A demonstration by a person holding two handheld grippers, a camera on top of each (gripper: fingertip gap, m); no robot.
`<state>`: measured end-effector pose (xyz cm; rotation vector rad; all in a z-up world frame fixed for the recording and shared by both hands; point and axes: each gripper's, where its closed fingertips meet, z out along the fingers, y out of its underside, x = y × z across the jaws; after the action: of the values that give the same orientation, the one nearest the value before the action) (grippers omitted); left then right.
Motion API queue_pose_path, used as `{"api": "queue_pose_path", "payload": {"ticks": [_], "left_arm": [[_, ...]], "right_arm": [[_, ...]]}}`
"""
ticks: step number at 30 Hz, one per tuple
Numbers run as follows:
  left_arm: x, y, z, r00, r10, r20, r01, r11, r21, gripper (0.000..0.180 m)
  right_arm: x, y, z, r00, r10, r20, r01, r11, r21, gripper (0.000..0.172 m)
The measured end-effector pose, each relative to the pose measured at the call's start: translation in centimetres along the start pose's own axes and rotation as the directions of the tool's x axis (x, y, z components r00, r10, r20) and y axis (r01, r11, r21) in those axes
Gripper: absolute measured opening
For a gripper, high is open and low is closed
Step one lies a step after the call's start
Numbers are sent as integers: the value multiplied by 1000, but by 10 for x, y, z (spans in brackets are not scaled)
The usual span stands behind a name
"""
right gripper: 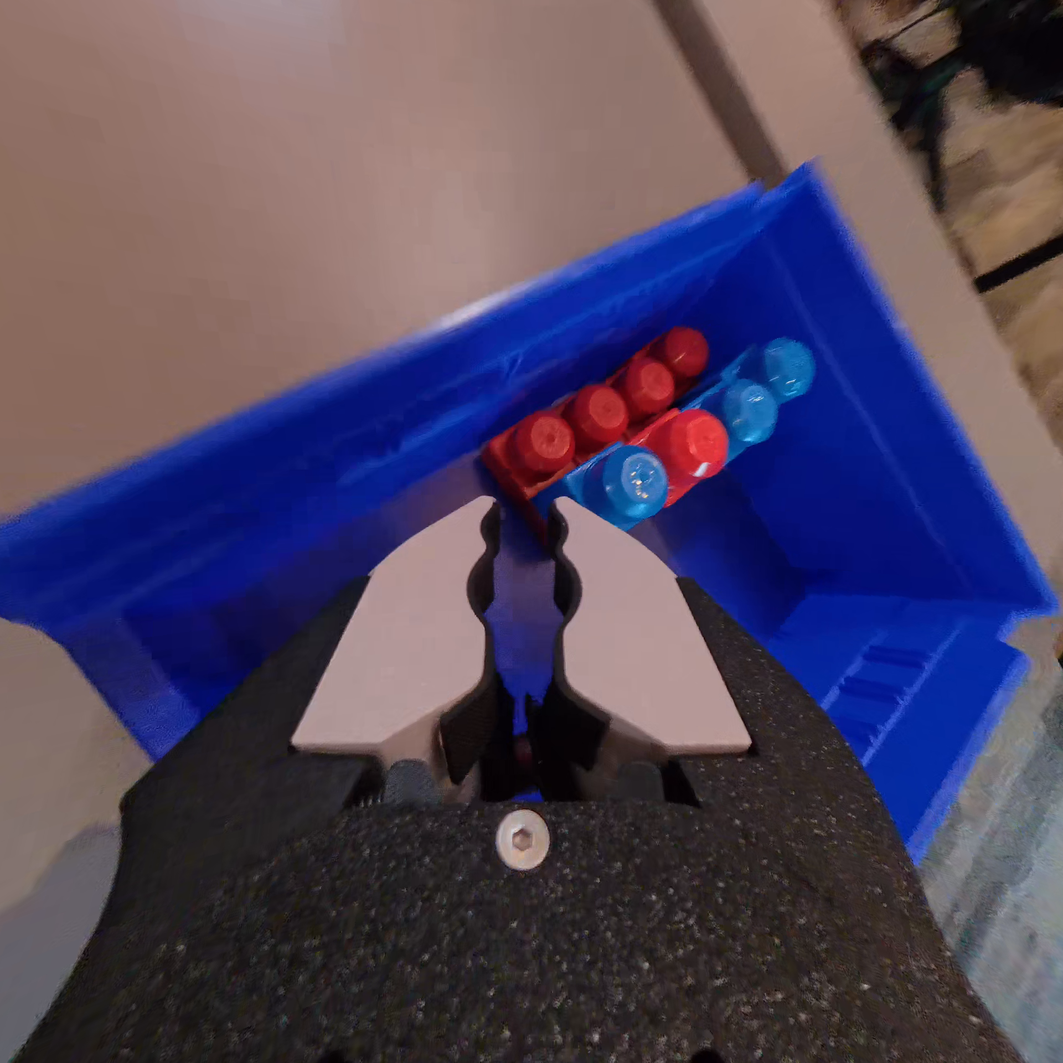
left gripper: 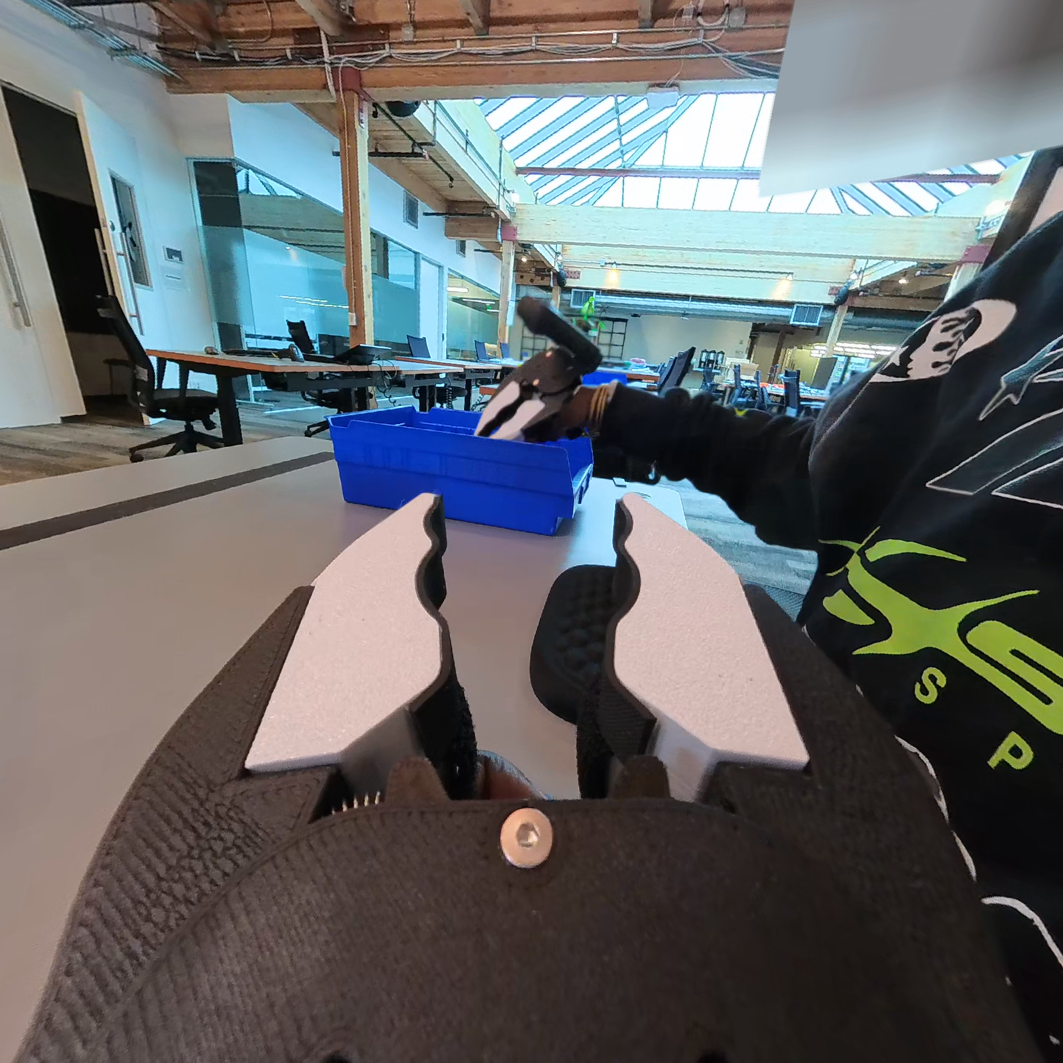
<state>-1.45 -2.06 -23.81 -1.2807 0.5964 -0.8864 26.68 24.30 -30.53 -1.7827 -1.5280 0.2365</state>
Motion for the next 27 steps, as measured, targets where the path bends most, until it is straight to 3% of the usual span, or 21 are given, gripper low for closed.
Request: {"api": "queue_pose_path", "payload": {"ticks": [3,6,8,11,13,16,24,27], "left_arm": [[2,2,1,1000,9,-5,-9,1000,-17,56],[2,4,2,1000,13,-3,-13,999,-30,56],[1,5,2,1000,11,3,-11,999,-33,56],[0,5,3,1000,9,9,-8,999,-38,56],[-1,6,3,1000,3,14,-3,999,-39,56],[-2,4,1,1000,2,27,-1,1000,-29,56],[-2,3,0,999,11,35,-11,1000,-16,56],[-2,3,0,999,7,38,-6,1000,-18,56]], "right_arm": [[6,-25,-30,977,135,-163,-112,984,141,34],[11,-41,-65,888,320,-331,-233,932,277,53],[-4,-64,-86,847,424,-322,-272,865,422,66],[-48,-113,-102,838,516,-177,-297,704,645,64],[-83,-141,-99,851,518,-82,-313,626,714,64],[-129,-172,-78,874,486,18,-336,577,744,67],[-193,-199,-11,883,441,160,-406,547,732,64],[-204,-194,6,896,415,159,-397,588,705,64]]}}
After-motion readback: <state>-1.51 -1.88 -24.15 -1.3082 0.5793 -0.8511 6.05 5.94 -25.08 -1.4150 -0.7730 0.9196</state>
